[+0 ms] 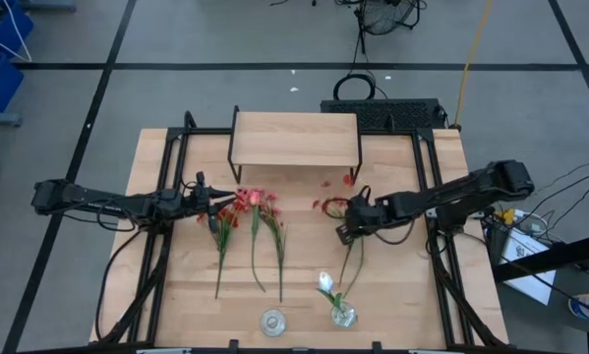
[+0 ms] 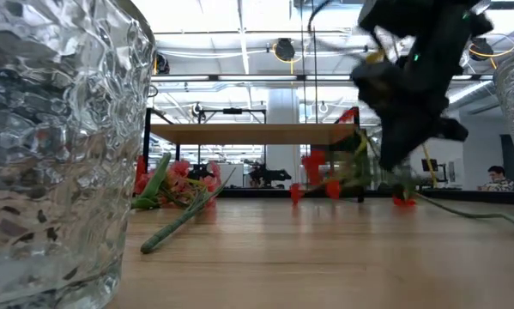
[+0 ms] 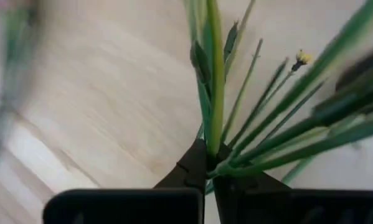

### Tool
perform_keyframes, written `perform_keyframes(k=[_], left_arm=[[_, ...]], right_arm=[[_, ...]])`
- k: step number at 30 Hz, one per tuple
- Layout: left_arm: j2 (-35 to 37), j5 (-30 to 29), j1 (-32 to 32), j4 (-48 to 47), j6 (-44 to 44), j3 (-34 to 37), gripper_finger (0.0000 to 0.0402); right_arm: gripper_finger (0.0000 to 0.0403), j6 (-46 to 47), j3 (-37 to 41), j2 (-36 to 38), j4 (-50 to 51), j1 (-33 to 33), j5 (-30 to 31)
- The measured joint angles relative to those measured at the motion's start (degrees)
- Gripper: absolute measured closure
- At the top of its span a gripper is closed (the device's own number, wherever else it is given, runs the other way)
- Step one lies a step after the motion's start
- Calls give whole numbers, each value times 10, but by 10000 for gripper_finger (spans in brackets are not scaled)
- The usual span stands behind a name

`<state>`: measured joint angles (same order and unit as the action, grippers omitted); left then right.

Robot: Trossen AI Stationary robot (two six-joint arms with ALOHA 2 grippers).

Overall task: Pick and place flowers into a vace then onto a shelf
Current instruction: Put the right orange flowers into the right transparent vase

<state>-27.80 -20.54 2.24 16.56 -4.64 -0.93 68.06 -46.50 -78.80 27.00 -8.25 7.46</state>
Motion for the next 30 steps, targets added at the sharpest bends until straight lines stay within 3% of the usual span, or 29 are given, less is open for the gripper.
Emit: perform_keyframes(k=[16, 21, 30], left_arm=[[0, 0, 0, 0, 0, 0, 321], [0, 0, 0, 0, 0, 0, 321], [0, 0, 0, 0, 0, 0, 321]], right_arm=[[402, -26, 0, 227, 38, -153, 239], [402, -106, 0, 257, -22, -222, 327], [403, -387, 0, 237, -252, -360, 409]])
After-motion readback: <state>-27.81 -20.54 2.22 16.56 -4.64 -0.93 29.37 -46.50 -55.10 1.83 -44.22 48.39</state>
